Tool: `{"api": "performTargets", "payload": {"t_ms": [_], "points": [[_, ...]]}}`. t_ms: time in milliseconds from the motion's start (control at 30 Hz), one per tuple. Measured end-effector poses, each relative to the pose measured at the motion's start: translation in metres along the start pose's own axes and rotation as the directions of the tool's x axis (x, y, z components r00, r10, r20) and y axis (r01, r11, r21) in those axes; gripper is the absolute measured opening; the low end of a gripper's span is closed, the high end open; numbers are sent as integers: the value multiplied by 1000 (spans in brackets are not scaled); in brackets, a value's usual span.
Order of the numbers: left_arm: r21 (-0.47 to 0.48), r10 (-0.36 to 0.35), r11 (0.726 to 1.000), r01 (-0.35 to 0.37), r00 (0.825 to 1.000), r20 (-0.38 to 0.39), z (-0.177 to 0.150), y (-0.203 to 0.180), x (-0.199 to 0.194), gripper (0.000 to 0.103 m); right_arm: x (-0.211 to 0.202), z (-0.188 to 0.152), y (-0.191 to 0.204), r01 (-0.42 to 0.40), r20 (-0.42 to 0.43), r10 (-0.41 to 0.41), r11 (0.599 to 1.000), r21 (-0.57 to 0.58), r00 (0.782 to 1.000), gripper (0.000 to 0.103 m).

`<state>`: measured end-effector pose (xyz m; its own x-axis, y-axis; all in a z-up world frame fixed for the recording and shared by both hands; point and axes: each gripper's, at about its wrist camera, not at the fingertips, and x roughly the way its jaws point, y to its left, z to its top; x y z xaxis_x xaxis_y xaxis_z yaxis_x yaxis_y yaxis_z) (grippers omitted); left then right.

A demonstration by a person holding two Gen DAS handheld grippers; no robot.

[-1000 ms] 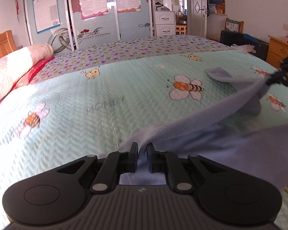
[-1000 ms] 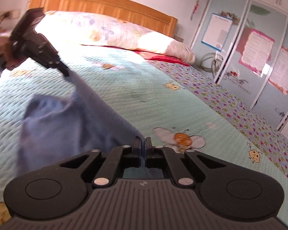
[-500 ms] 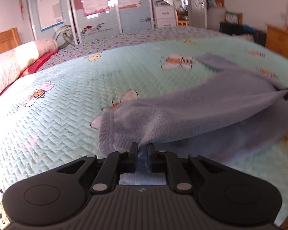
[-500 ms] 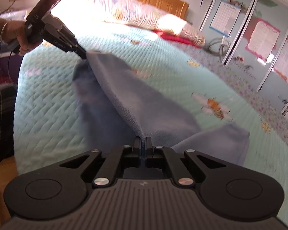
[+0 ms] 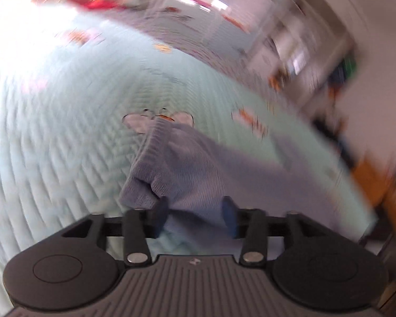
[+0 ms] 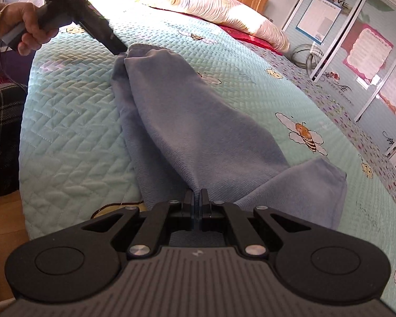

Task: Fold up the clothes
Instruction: 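Fold the garment over with the right tool toward the left tool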

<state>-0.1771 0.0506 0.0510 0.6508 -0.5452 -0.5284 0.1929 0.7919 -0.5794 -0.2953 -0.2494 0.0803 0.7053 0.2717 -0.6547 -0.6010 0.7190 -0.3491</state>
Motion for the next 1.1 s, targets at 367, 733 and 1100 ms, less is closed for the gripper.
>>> {"api": "performTargets", "payload": {"t_ms": [367, 733, 1100], "points": [[-414, -40, 910, 18, 998, -45, -17, 6, 31, 53, -9, 0, -19, -15, 41, 10, 994, 105, 999, 1], [-478, 58, 878, -11, 995, 83, -22, 6, 28, 6, -11, -6, -27, -21, 58, 13, 989, 146, 998, 1], [-384, 158, 916, -121, 985, 67, -36, -13, 3, 4, -14, -13, -29, -33, 40, 27, 990, 139, 999, 1]]}}
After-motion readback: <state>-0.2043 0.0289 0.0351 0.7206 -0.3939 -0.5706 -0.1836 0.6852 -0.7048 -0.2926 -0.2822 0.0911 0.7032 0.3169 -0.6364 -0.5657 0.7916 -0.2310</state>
